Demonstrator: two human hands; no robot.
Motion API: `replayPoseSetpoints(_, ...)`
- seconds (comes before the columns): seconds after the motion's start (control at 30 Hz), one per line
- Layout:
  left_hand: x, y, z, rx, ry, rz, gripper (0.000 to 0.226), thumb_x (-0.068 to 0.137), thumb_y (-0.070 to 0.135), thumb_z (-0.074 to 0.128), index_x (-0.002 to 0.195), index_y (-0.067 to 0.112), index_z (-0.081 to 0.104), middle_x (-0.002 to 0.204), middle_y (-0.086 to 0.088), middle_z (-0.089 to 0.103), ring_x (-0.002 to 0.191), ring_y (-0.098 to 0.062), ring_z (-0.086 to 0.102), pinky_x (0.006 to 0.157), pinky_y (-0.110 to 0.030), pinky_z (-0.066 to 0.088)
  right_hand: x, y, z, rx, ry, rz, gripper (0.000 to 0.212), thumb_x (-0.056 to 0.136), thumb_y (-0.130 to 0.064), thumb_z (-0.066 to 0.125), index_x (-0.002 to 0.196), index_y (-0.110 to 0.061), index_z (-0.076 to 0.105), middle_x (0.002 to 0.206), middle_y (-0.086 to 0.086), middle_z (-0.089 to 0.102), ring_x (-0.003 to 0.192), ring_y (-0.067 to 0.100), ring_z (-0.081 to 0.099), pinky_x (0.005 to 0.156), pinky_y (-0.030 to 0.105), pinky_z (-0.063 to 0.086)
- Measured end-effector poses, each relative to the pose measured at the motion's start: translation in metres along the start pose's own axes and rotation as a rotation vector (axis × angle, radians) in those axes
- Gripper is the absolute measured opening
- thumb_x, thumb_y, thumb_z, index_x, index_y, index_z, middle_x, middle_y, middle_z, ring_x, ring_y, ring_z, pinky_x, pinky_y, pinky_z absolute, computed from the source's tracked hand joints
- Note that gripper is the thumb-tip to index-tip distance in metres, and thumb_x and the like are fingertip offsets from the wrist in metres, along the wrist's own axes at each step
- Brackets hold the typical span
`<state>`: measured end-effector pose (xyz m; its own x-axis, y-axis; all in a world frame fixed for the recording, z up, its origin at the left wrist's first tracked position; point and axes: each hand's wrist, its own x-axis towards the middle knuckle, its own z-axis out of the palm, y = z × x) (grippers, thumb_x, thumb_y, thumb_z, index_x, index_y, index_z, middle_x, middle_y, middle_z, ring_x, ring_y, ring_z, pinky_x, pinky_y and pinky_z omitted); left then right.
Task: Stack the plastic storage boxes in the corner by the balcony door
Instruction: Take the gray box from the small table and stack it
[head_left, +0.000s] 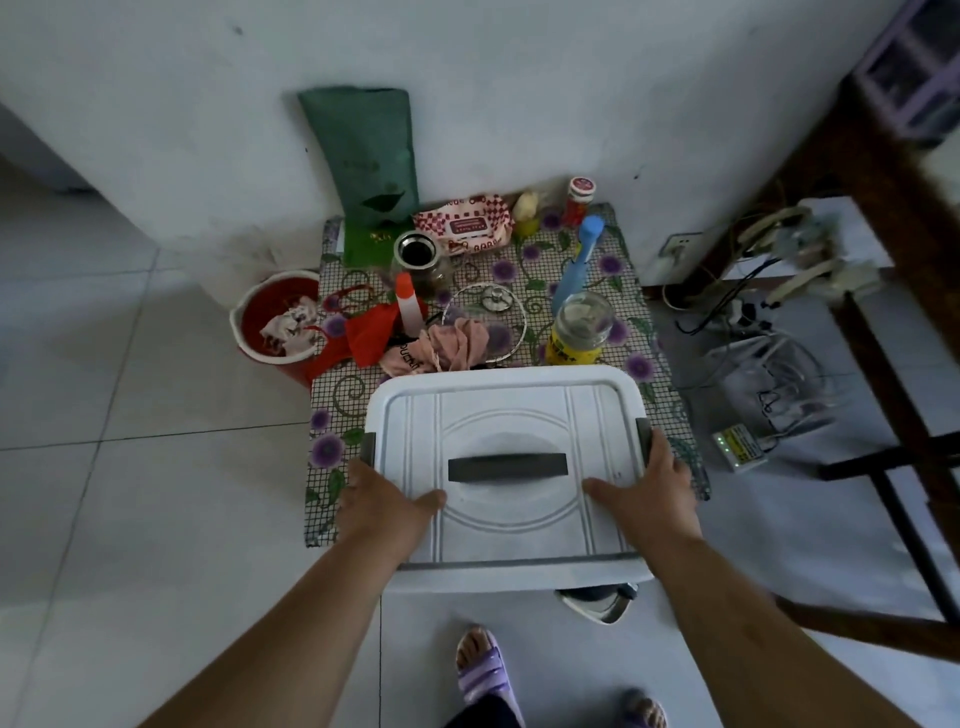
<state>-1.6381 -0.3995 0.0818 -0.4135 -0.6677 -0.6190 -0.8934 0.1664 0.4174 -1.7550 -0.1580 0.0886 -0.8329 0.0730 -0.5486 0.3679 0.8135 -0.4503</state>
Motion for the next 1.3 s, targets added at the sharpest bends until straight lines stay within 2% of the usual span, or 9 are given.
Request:
replayPoseSetpoints(0.3,-0.057,0.043,0.003,0.245,0.006,0.142,0.112,0.071,0.053,0.077,0.151,0.005,0.014,0.151,-0.023,0.036,0.139,-0.043,0.034,0.112,-0.051,0.034,-0.042,0.04,-0.051,0.114,0.071,0.053,0.108,0.073,-0.042,0.078,0.154,-0.031,0.008,0.153,0.014,0.027,0.137,0.042,0.032,0.11,0.058,0.034)
replayPoseSetpoints(0.53,-0.126,0.069,0.04,0.289,-0.045,0.268,0.118,0.072,0.051,0.078,0.153,0.005,0.006,0.154,-0.024,0.032,0.14,-0.043,0.035,0.112,-0.05,0.035,-0.084,0.11,-0.102,0.202,0.165,0.139,0.104,0.074,-0.042,0.077,0.153,-0.031,0.01,0.152,0.012,0.029,0.134,0.043,0.035,0.109,0.057,0.036)
replayPoseSetpoints(0.63,-0.174,0.08,0.069,0.391,-0.055,0.358,0.122,0.074,0.053,0.076,0.154,0.001,-0.001,0.16,-0.022,0.022,0.144,-0.04,0.028,0.115,-0.046,0.031,-0.11,0.161,-0.128,0.267,0.205,0.192,0.104,0.075,-0.043,0.076,0.153,-0.032,0.008,0.152,0.013,0.027,0.135,0.044,0.033,0.109,0.058,0.035)
replayPoseSetpoints(0.8,-0.257,0.082,0.125,0.466,-0.124,0.488,0.122,0.076,0.054,0.074,0.154,-0.001,-0.002,0.162,-0.019,0.016,0.146,-0.037,0.025,0.116,-0.043,0.029,-0.162,0.253,-0.166,0.391,0.318,0.26,0.106,0.073,-0.039,0.079,0.153,-0.033,0.009,0.151,0.012,0.028,0.135,0.039,0.033,0.11,0.055,0.034)
replayPoseSetpoints(1.03,-0.393,0.06,0.223,0.531,-0.241,0.63,0.124,0.068,0.055,0.079,0.153,0.0,0.008,0.157,-0.022,0.028,0.141,-0.039,0.035,0.111,-0.045,0.037,-0.26,0.406,-0.215,0.489,0.472,0.392,0.106,0.071,-0.041,0.079,0.153,-0.034,0.012,0.149,0.008,0.032,0.132,0.039,0.039,0.109,0.054,0.036)
replayPoseSetpoints(1.2,-0.498,0.05,0.302,0.602,-0.379,0.78,0.117,0.068,0.052,0.081,0.15,0.003,0.015,0.149,-0.02,0.039,0.13,-0.039,0.047,0.095,-0.049,0.052,-0.33,0.518,-0.244,0.555,0.608,0.539,0.105,0.071,-0.041,0.079,0.153,-0.033,0.014,0.149,0.01,0.033,0.13,0.042,0.039,0.108,0.053,0.035)
replayPoseSetpoints(1.3,-0.552,0.052,0.348,0.649,-0.447,0.874,0.105,0.067,0.05,0.082,0.142,0.004,0.025,0.141,-0.019,0.046,0.126,-0.039,0.049,0.097,-0.05,0.051,-0.362,0.575,-0.263,0.61,0.677,0.606,0.107,0.071,-0.042,0.08,0.153,-0.028,0.014,0.15,0.012,0.031,0.131,0.042,0.038,0.11,0.051,0.031)
